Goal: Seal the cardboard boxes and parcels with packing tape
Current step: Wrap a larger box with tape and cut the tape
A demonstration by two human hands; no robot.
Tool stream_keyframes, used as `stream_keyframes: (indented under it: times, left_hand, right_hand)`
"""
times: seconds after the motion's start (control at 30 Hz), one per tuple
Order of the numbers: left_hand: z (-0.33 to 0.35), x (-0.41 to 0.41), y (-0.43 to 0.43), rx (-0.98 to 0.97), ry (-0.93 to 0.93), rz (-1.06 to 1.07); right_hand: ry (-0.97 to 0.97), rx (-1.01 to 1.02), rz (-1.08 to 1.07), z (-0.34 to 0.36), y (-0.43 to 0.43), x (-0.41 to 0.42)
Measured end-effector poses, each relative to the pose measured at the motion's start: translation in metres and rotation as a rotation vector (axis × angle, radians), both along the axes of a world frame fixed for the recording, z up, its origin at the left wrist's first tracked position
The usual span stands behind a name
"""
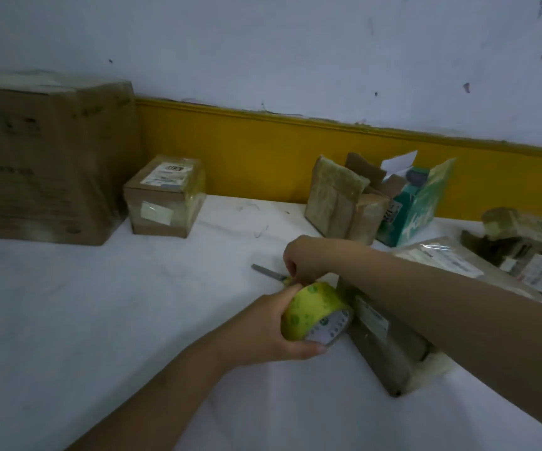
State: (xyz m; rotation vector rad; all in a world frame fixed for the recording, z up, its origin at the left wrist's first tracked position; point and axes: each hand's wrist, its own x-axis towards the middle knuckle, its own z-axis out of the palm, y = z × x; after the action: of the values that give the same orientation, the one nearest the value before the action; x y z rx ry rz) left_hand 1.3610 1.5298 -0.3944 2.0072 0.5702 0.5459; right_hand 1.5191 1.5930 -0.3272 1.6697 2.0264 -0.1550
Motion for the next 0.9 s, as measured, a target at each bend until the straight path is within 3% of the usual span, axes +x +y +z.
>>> stream_keyframes:
  times: [0.07,0.17,0.43,0.5,0.67,0.9]
  left_hand:
    - [-0.001,-0.001,0.003,-0.005,0.030,-0.024]
    - [0.000,-0.002,0.004,-0.107,-0.009,-0.047]
    - [0.005,0.007,0.005,-0.319,-0.115,0.091]
    - [0.011,0.008,0.002,-0.438,-0.087,0.098]
    - [0.029,0.019,0.001,-0.745,-0.040,0.104]
    - [0.059,0.043,-0.009,-0.858,0.132,-0.019]
  right_hand:
    - [-0.088,0.013,0.005,-0.008,0.005,-0.003]
    - [-0.031,0.034,-0.053,-0.006,0.005,0.001]
    - [-0.203,0.051,-0.058,-0.006,-0.006,-0.012]
    - [-0.076,0.125,-0.101,0.008,-0.011,-0.011]
    - [0.485,0.477,-0.268,0.058,-0.053,0.010]
    - [0.685,0.771,-0.377,0.009,-0.093,0.044]
